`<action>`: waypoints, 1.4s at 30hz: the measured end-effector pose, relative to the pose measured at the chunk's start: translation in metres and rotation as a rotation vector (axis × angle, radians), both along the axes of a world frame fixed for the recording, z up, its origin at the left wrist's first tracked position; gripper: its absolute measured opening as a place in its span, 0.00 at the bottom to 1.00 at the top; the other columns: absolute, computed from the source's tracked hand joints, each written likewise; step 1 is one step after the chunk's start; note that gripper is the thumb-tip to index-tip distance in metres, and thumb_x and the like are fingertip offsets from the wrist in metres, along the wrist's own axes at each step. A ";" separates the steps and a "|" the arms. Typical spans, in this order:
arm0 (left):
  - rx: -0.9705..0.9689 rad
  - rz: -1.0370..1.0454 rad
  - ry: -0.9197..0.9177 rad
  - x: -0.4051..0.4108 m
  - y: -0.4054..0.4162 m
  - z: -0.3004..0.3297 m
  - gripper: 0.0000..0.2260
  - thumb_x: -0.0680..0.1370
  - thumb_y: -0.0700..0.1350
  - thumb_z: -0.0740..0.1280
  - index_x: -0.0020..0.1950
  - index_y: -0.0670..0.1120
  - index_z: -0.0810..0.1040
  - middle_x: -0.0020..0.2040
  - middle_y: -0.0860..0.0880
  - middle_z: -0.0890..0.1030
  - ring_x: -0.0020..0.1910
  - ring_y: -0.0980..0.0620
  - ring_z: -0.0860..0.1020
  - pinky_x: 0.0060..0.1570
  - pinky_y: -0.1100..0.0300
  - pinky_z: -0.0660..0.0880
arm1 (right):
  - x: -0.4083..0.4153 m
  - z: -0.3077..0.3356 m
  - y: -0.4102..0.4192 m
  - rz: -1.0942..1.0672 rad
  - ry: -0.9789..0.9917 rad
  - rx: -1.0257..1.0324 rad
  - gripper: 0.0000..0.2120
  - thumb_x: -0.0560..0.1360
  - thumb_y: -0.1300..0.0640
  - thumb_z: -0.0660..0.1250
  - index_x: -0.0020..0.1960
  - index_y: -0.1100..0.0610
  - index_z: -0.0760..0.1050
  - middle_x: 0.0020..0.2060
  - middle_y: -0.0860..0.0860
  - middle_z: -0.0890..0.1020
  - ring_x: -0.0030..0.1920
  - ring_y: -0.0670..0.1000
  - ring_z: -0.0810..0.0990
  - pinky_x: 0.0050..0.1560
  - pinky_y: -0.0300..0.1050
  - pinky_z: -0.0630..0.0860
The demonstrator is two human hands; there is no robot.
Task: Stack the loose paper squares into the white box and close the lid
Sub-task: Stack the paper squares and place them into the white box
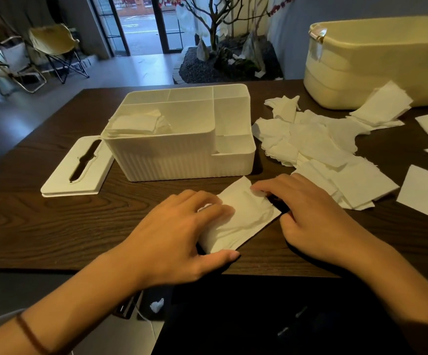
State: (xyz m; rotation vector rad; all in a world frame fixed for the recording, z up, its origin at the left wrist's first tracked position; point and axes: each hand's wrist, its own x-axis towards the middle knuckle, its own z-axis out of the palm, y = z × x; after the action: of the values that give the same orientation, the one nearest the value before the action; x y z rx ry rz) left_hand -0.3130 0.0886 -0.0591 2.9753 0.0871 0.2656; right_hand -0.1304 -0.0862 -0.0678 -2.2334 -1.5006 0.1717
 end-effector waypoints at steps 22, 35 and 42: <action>0.255 -0.182 -0.053 -0.007 -0.018 -0.008 0.29 0.77 0.70 0.55 0.66 0.52 0.74 0.57 0.50 0.79 0.49 0.50 0.79 0.38 0.57 0.80 | -0.008 -0.003 -0.001 0.054 0.194 0.071 0.37 0.70 0.74 0.58 0.69 0.41 0.71 0.66 0.42 0.72 0.64 0.44 0.67 0.64 0.38 0.65; -0.786 0.091 -0.107 0.032 0.013 0.015 0.10 0.80 0.42 0.70 0.59 0.54 0.82 0.53 0.56 0.86 0.53 0.58 0.83 0.56 0.63 0.77 | 0.012 0.023 0.008 0.042 0.966 0.261 0.35 0.68 0.78 0.57 0.67 0.49 0.73 0.56 0.46 0.81 0.55 0.46 0.81 0.34 0.30 0.74; -0.958 0.222 -0.235 0.051 0.013 0.013 0.13 0.77 0.34 0.68 0.53 0.51 0.82 0.47 0.52 0.86 0.47 0.54 0.84 0.48 0.58 0.80 | 0.002 0.015 0.046 -0.119 0.631 0.453 0.21 0.72 0.70 0.67 0.54 0.46 0.78 0.46 0.40 0.81 0.46 0.34 0.79 0.44 0.31 0.77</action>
State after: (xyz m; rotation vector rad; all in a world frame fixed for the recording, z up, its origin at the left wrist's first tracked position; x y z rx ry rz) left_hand -0.2624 0.1011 -0.0462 1.9703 0.3914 0.4420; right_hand -0.1286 -0.0403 -0.0532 -1.6784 -0.9465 0.4089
